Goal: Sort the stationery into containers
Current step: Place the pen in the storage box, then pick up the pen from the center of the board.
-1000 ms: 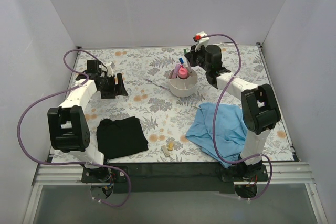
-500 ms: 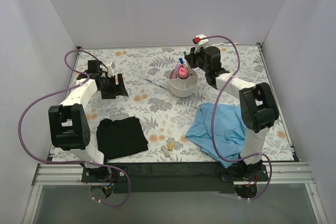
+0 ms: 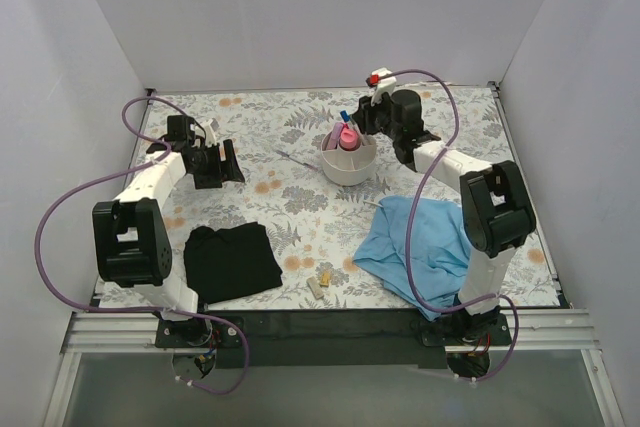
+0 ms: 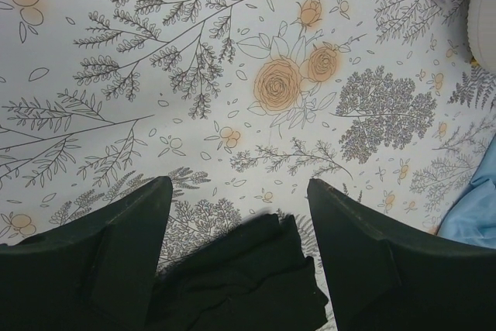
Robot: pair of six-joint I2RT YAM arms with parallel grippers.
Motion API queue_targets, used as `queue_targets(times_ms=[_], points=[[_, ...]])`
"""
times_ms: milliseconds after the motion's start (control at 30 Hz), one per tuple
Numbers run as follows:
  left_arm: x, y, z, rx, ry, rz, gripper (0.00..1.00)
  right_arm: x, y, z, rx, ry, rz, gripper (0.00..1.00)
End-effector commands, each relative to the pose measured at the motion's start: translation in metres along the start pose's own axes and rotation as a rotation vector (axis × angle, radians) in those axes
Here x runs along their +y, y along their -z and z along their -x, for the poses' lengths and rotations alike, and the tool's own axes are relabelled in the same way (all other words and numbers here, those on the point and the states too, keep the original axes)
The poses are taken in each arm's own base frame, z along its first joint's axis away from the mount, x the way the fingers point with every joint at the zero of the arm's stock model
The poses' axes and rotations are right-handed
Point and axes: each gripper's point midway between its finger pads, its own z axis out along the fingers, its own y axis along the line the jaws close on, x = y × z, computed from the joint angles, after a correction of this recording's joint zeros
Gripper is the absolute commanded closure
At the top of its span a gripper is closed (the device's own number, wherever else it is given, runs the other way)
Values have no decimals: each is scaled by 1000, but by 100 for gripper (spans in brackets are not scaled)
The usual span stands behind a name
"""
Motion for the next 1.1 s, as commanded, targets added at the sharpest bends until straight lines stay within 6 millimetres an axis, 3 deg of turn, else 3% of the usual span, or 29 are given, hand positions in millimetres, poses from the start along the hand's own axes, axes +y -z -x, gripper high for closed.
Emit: queue_targets(times_ms=[0, 67, 133, 200, 233, 267, 300, 333, 367, 433, 567, 633, 700, 733, 800, 833, 1067], points=[[-19, 22, 21, -130, -32, -49, 29, 12, 29, 89, -156, 120, 33, 57], [-20, 24, 22, -152, -37, -52, 29, 32, 36, 119, -183, 226, 140, 56], [-20, 28, 23, -190, -39, -45, 29, 69, 45, 142, -137, 295, 321, 50], [-19, 32, 22, -211, -11, -33, 29, 93, 28, 123, -9, 366, 415, 46], [-22, 43, 26, -246, -19, -33, 29, 105, 32, 166, -46, 400, 431, 44], [-22, 49, 28, -262, -16, -30, 29, 108, 15, 110, 141, 351, 479, 43], [-21, 56, 27, -270, -9, -22, 29, 120, 13, 106, 179, 340, 513, 42], [-23, 68, 30, -295, -14, -16, 29, 127, -1, 81, 241, 311, 546, 42], [-17, 75, 31, -312, -7, 20, 29, 134, 1, 85, 255, 306, 561, 42], [-8, 88, 26, -312, 20, 59, 29, 159, -2, 64, 296, 313, 607, 42], [8, 118, 15, -355, 79, 148, 31, 206, -2, 2, 425, 346, 697, 45], [6, 126, 7, -340, 97, 159, 31, 214, -7, -21, 476, 327, 712, 45], [1, 133, 1, -339, 103, 147, 32, 221, -13, -27, 485, 322, 709, 45], [-1, 135, -1, -340, 102, 141, 31, 218, -22, -43, 516, 315, 684, 45], [-5, 136, -5, -334, 102, 127, 31, 216, -32, -44, 509, 327, 653, 45], [-5, 136, -7, -333, 101, 123, 31, 211, -40, -56, 528, 329, 627, 45], [-6, 130, -15, -303, 92, 102, 31, 202, -61, -71, 518, 356, 567, 45]])
